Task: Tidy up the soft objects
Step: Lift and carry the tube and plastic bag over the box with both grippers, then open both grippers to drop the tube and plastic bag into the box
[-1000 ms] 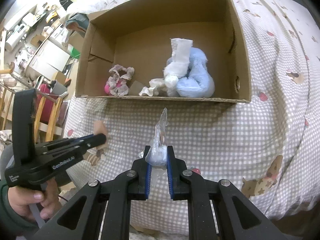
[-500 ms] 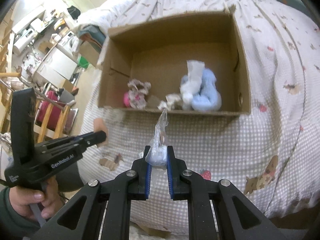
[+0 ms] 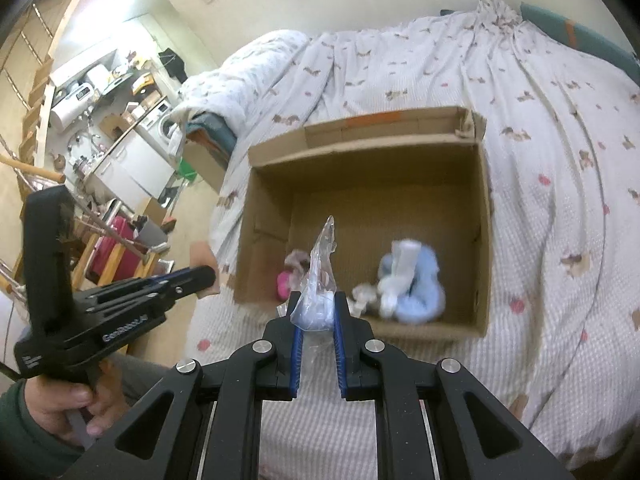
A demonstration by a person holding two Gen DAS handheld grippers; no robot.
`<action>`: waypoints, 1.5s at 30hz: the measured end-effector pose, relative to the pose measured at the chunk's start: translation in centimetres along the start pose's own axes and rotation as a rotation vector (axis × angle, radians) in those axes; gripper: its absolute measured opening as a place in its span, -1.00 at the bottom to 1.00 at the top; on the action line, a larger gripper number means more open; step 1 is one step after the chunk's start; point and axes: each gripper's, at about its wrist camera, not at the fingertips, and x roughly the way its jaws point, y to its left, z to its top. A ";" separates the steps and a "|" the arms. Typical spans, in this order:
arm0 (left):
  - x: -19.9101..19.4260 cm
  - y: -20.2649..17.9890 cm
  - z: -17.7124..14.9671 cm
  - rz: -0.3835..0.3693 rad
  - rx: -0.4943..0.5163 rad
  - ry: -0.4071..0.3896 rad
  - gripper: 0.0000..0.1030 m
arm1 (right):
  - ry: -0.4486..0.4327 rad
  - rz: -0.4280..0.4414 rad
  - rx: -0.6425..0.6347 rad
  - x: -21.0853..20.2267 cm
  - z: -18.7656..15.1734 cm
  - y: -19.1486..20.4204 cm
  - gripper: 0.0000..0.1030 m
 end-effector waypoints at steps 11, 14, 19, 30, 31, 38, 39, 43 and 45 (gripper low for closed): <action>3.6 0.4 2.5 -0.016 -0.002 0.015 -0.92 | -0.055 0.023 0.001 2.3 2.8 -2.2 -0.70; 5.0 0.6 2.2 -0.021 -0.005 0.004 -0.92 | -0.078 0.046 0.047 3.3 1.8 -3.9 -0.70; 7.0 1.5 1.5 0.005 -0.022 0.005 -0.92 | -0.041 0.016 0.090 5.8 1.5 -5.1 -0.70; 9.0 2.2 0.9 0.007 -0.067 0.036 -0.92 | 0.053 -0.015 0.041 8.9 1.1 -4.6 -0.70; 9.1 1.9 0.8 0.013 -0.054 0.031 -0.92 | 0.061 -0.015 0.040 9.1 1.2 -4.6 -0.70; 10.1 0.6 0.6 0.039 0.006 0.032 -0.90 | 0.098 -0.021 0.048 10.3 1.4 -4.7 -0.70; 10.2 0.6 0.5 0.039 0.007 0.032 -0.90 | 0.104 -0.021 0.048 10.4 1.4 -4.7 -0.70; 10.4 0.6 0.4 0.045 0.014 0.031 -0.90 | 0.123 -0.032 0.046 10.9 1.3 -4.6 -0.70; 10.5 0.6 0.3 0.043 0.011 0.035 -0.88 | 0.132 -0.035 0.050 11.1 1.2 -4.8 -0.70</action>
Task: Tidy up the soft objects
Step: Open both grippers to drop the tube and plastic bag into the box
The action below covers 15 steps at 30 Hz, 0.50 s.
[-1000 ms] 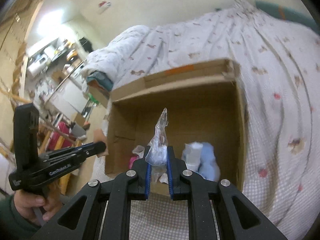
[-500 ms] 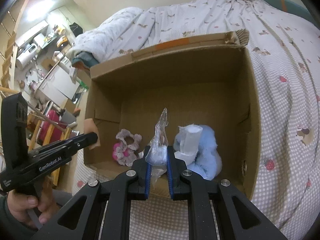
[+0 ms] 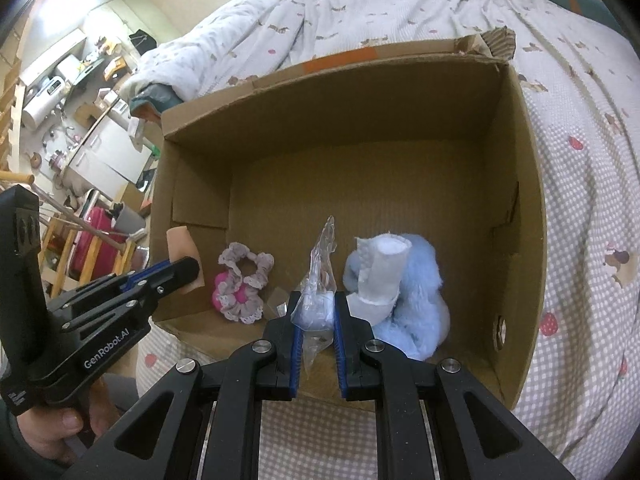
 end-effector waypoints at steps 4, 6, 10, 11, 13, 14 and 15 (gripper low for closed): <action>0.0 0.0 0.0 0.001 -0.002 -0.002 -0.76 | 0.012 -0.007 0.006 0.4 -0.1 -0.1 -0.70; 0.0 -0.2 -0.1 0.008 0.008 -0.005 -0.67 | 0.013 -0.010 0.004 0.4 -0.1 0.0 -0.70; -0.1 -0.3 -0.1 0.011 0.014 -0.008 -0.54 | 0.000 -0.023 0.004 0.2 -0.2 -0.1 -0.70; -0.2 -0.4 0.0 0.010 0.016 -0.009 -0.46 | -0.010 -0.025 0.003 0.1 -0.2 -0.1 -0.70; -0.4 -0.5 0.0 0.006 0.019 -0.016 -0.25 | -0.020 -0.018 0.008 -0.1 0.0 -0.1 -0.70; -0.5 -0.6 0.0 0.006 0.020 -0.020 -0.03 | -0.022 -0.017 0.009 -0.1 0.0 -0.2 -0.70; -0.7 -0.6 0.1 0.009 0.018 -0.029 0.07 | -0.021 -0.017 0.009 0.0 0.0 -0.2 -0.70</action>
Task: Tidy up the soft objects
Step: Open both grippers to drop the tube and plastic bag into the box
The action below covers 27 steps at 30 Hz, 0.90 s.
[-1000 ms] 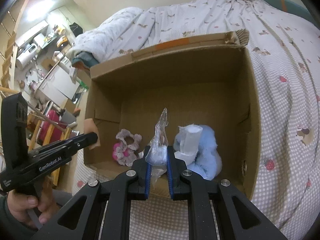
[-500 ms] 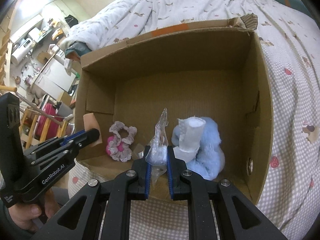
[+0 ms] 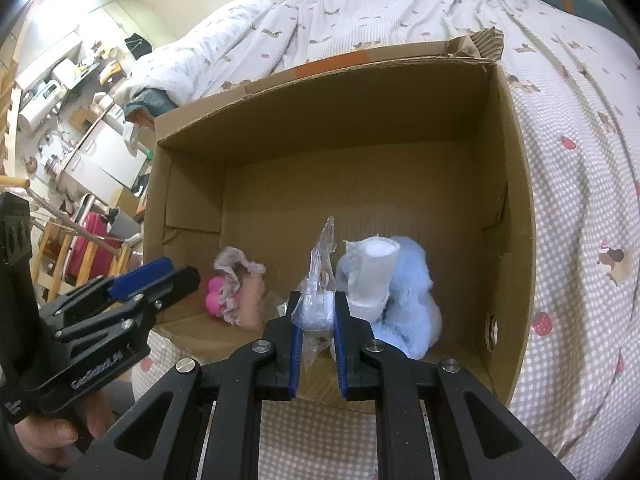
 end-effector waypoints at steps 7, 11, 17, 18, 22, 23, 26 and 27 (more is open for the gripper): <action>-1.0 0.3 0.4 0.018 -0.014 -0.049 0.20 | 0.004 0.015 0.010 0.1 0.0 -0.1 -0.69; -1.7 0.9 0.4 0.033 -0.032 -0.067 0.20 | -0.011 0.010 0.032 -0.2 0.2 -0.3 -0.61; -3.5 1.8 0.4 0.071 -0.061 -0.120 0.20 | -0.085 0.005 0.049 -2.0 0.4 -0.2 0.35; -3.8 1.9 0.3 0.080 -0.060 -0.132 0.20 | -0.107 0.002 0.049 -2.5 0.4 -0.1 0.37; -5.3 2.1 0.1 0.090 -0.057 -0.174 0.20 | -0.174 0.001 0.039 -4.5 0.3 0.5 0.39; -5.9 2.3 0.0 0.087 -0.061 -0.188 0.27 | -0.196 -0.003 0.034 -5.2 0.2 0.7 0.44; -7.4 2.6 -0.4 0.093 -0.065 -0.222 0.49 | -0.260 -0.010 0.015 -7.2 -0.4 1.2 0.68; -7.8 2.7 -0.5 0.093 -0.068 -0.229 0.49 | -0.275 -0.012 0.010 -7.8 -0.6 1.3 0.80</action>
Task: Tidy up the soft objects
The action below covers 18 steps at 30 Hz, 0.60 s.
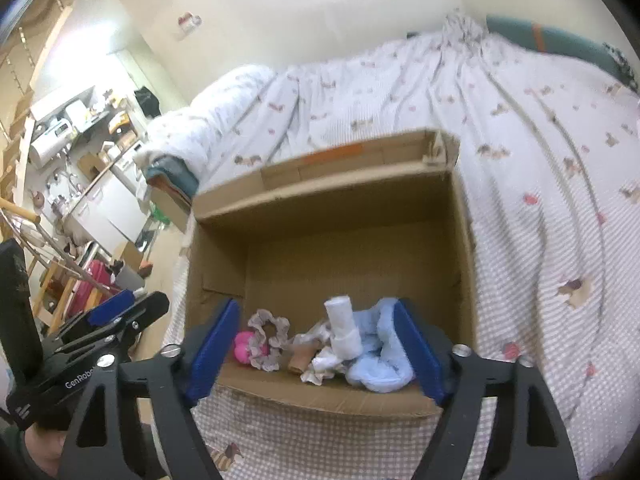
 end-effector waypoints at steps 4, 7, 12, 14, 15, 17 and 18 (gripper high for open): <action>-1.4 0.3 -0.5 0.009 -0.001 -0.006 0.69 | -0.046 -0.037 -0.014 -2.0 -0.2 0.1 1.00; -2.3 0.7 -1.0 0.022 0.000 -0.004 0.75 | -0.034 -0.089 -0.021 -2.7 -1.1 -0.1 1.00; -3.7 1.3 -2.4 0.013 -0.016 0.001 0.88 | -0.027 -0.123 -0.037 -3.9 -2.5 -0.1 1.00; -4.4 1.1 -3.0 0.015 -0.008 0.000 0.91 | -0.032 -0.134 -0.048 -4.4 -3.0 0.1 1.00; -4.6 1.0 -3.3 0.024 0.002 -0.001 0.91 | -0.035 -0.134 -0.050 -4.7 -3.3 0.2 1.00; -5.2 0.7 -3.8 0.044 0.021 -0.005 0.91 | -0.036 -0.134 -0.048 -5.2 -3.8 0.3 1.00; -5.5 0.6 -4.0 0.050 0.025 -0.008 0.91 | -0.036 -0.135 -0.049 -5.4 -4.2 0.4 1.00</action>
